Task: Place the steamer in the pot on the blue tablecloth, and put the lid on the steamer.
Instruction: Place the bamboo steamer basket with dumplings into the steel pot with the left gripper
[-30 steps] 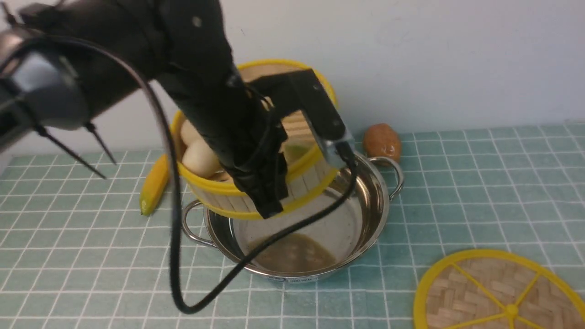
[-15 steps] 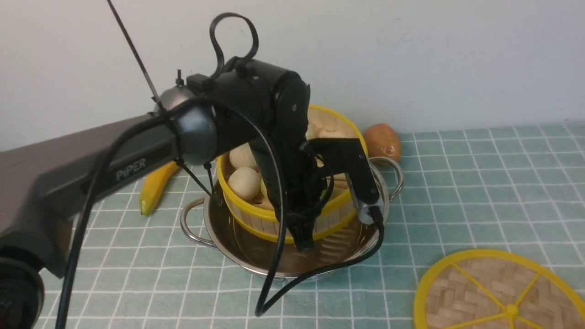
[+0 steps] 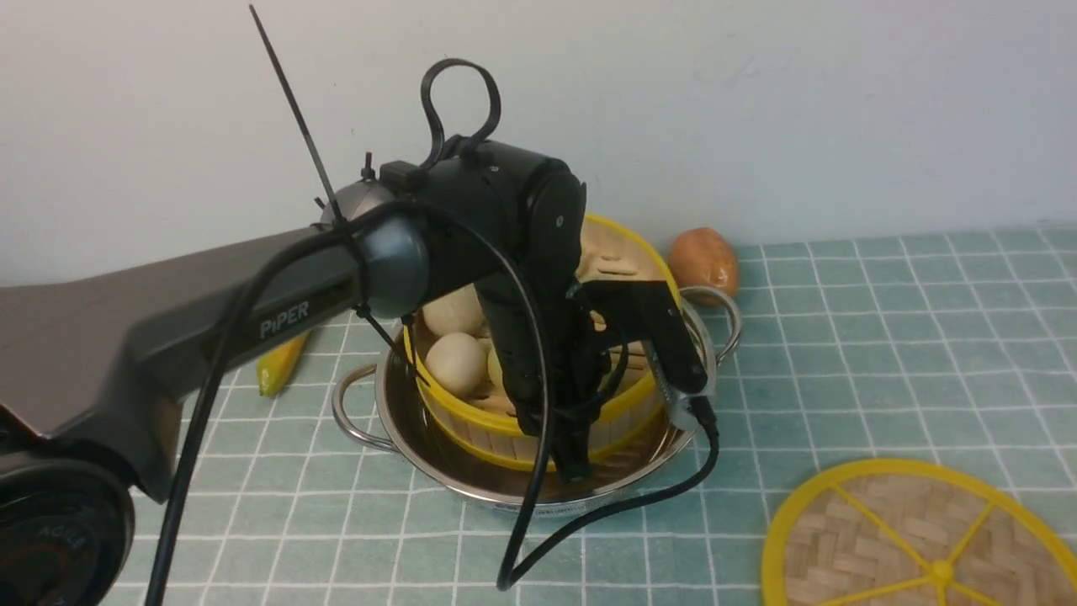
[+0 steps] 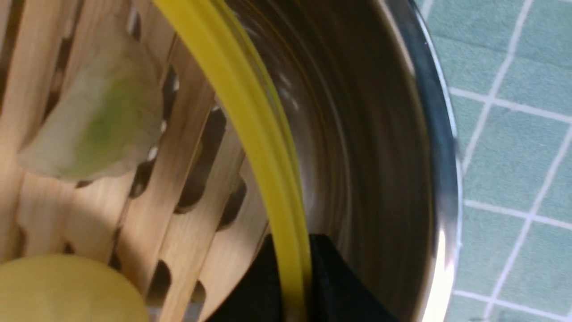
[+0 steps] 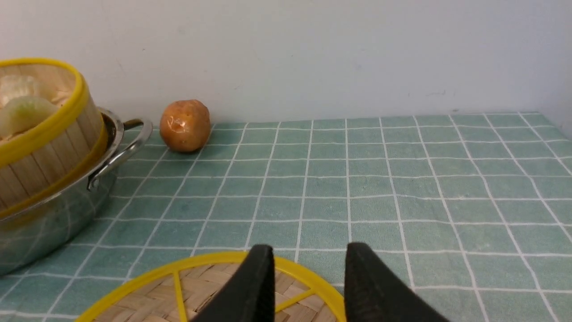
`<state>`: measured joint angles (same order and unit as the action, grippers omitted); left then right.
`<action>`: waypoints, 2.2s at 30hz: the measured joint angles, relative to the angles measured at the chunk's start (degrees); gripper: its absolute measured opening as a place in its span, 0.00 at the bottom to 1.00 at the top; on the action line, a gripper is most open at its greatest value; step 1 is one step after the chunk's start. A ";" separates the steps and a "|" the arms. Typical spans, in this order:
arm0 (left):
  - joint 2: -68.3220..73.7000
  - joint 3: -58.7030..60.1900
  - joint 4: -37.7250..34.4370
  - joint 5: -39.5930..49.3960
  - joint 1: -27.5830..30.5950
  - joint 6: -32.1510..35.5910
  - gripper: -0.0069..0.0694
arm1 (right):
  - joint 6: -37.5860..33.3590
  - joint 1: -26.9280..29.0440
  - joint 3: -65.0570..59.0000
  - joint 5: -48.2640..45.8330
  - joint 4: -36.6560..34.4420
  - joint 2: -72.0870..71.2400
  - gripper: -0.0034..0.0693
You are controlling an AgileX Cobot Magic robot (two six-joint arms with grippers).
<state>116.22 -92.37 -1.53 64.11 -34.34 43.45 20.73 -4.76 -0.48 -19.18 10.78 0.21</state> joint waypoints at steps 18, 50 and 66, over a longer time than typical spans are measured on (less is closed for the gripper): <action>0.64 0.05 -3.81 -0.39 -0.08 -3.34 0.14 | 0.00 0.00 0.00 0.00 0.00 0.00 0.38; 3.15 0.00 -3.43 -3.24 -0.08 -5.51 0.30 | 0.00 0.00 0.00 0.00 0.00 0.00 0.38; -2.68 -8.50 -2.50 5.02 -0.08 -12.23 0.68 | 0.00 0.00 0.00 0.00 0.00 0.00 0.38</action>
<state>113.54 -100.87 -4.04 69.12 -34.42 31.21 20.73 -4.76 -0.48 -19.18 10.78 0.21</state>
